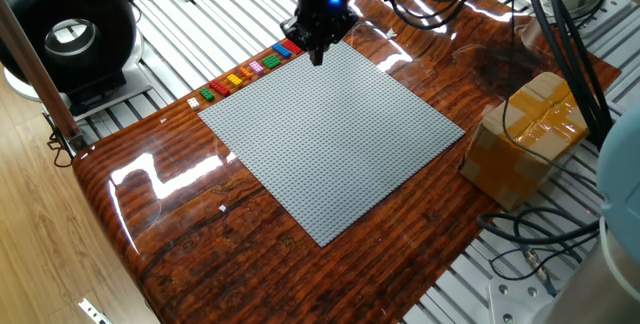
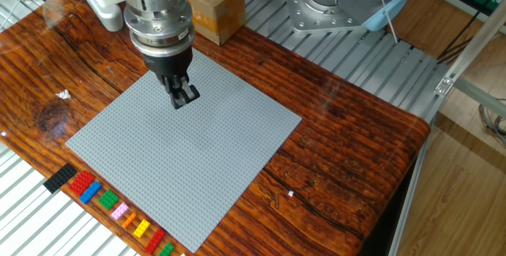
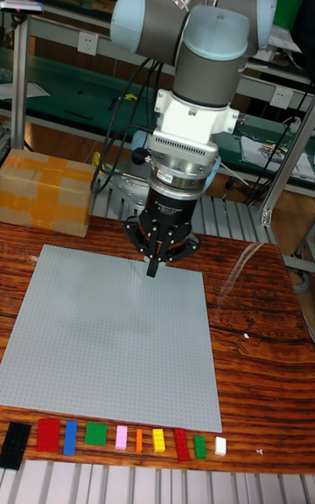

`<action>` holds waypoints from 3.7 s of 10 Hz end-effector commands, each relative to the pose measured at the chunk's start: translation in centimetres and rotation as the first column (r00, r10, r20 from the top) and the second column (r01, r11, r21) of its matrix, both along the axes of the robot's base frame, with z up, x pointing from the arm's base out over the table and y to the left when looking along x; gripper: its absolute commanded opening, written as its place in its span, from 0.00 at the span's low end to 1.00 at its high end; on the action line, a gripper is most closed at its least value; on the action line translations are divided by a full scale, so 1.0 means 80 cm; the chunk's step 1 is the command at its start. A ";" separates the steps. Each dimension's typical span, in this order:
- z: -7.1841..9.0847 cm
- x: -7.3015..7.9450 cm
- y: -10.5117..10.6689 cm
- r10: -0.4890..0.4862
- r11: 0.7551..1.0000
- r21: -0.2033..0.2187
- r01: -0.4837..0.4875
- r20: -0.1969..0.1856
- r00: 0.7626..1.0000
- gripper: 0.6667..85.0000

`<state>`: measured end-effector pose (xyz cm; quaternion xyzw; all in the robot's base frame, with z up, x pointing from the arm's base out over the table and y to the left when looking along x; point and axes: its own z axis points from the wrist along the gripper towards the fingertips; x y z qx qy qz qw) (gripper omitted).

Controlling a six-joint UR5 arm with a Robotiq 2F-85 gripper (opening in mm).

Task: Build with small Lego blocks

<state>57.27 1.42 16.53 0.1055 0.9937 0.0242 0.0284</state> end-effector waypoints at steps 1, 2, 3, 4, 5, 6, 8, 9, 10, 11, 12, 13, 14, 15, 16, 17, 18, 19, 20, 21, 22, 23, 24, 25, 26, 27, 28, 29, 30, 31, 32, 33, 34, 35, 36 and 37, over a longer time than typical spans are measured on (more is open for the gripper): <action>0.002 -0.012 0.017 0.079 0.996 0.053 -0.077 -0.029 0.996 0.10; 0.000 -0.011 0.017 0.093 0.994 0.052 -0.092 -0.035 0.995 0.12; -0.006 -0.003 0.019 0.081 0.996 0.045 -0.079 -0.042 0.996 0.11; -0.008 0.002 0.026 0.071 0.996 0.059 -0.069 -0.043 0.997 0.11; -0.007 0.002 0.022 0.070 0.997 0.043 -0.068 -0.053 0.996 0.10; -0.007 0.003 0.022 0.068 0.997 0.040 -0.066 -0.054 0.996 0.09; -0.007 0.004 0.020 0.063 0.998 0.031 -0.062 -0.058 0.996 0.09; -0.007 0.004 0.021 0.060 0.998 0.032 -0.059 -0.058 0.997 0.09; -0.007 0.003 0.021 0.059 0.998 0.031 -0.057 -0.063 0.996 0.08; -0.006 0.000 0.020 0.053 0.998 0.030 -0.051 -0.068 0.996 0.07; -0.006 -0.002 0.018 0.043 0.999 0.022 -0.042 -0.069 0.997 0.06; -0.004 -0.003 0.016 0.026 1.000 0.012 -0.025 -0.065 0.998 0.03; -0.003 -0.003 0.015 0.016 1.000 0.008 -0.016 -0.064 0.998 0.00; -0.003 -0.004 0.012 0.003 1.000 -0.001 -0.004 -0.068 0.998 0.00; -0.004 -0.001 0.008 -0.016 1.000 -0.014 0.015 -0.060 0.998 0.00; -0.003 0.011 0.005 -0.032 0.999 -0.022 0.032 -0.024 0.999 0.00; -0.003 0.018 0.010 -0.049 0.999 -0.005 0.049 -0.002 0.999 0.00; -0.003 0.021 0.009 -0.057 0.998 -0.007 0.057 0.007 0.998 0.00; -0.002 0.030 0.009 -0.081 0.997 -0.003 0.081 0.033 0.996 0.00; 0.000 0.045 0.021 -0.071 0.997 0.037 0.068 0.076 0.995 0.00; 0.001 0.048 0.021 -0.053 0.998 0.035 0.050 0.088 0.995 0.00; 0.001 0.048 0.021 -0.041 0.999 0.035 0.038 0.089 0.995 0.00; 0.001 0.045 0.021 -0.024 0.999 0.033 0.021 0.081 0.996 0.00; 0.000 0.042 0.014 -0.009 1.000 0.025 0.007 0.067 0.998 0.00; -0.003 0.044 0.003 0.007 1.000 0.023 -0.009 0.055 0.998 0.00; -0.009 0.053 -0.018 0.037 0.999 0.020 -0.038 0.045 0.998 0.00; -0.010 0.064 -0.034 0.063 0.997 0.035 -0.064 0.033 0.997 0.00; -0.009 0.075 -0.049 0.086 0.996 0.037 -0.087 0.015 0.996 0.00; -0.010 0.085 -0.050 0.090 0.995 0.036 -0.090 0.008 0.996 0.00; -0.017 0.096 -0.048 0.103 0.994 0.029 -0.104 0.008 0.995 0.00; -0.026 0.111 -0.046 0.110 0.994 0.025 -0.110 0.007 0.994 0.00; -0.037 0.124 -0.047 0.111 0.994 0.006 -0.111 0.003 0.994 0.00; -0.045 0.131 -0.049 0.111 0.994 -0.010 -0.111 0.003 0.994 0.00; -0.045 0.130 -0.050 0.111 0.994 -0.011 -0.111 0.001 0.994 0.00; -0.039 0.126 -0.047 0.105 0.994 -0.003 -0.105 -0.004 0.994 0.00; -0.039 0.122 -0.044 0.089 0.996 0.009 -0.089 -0.018 0.996 0.00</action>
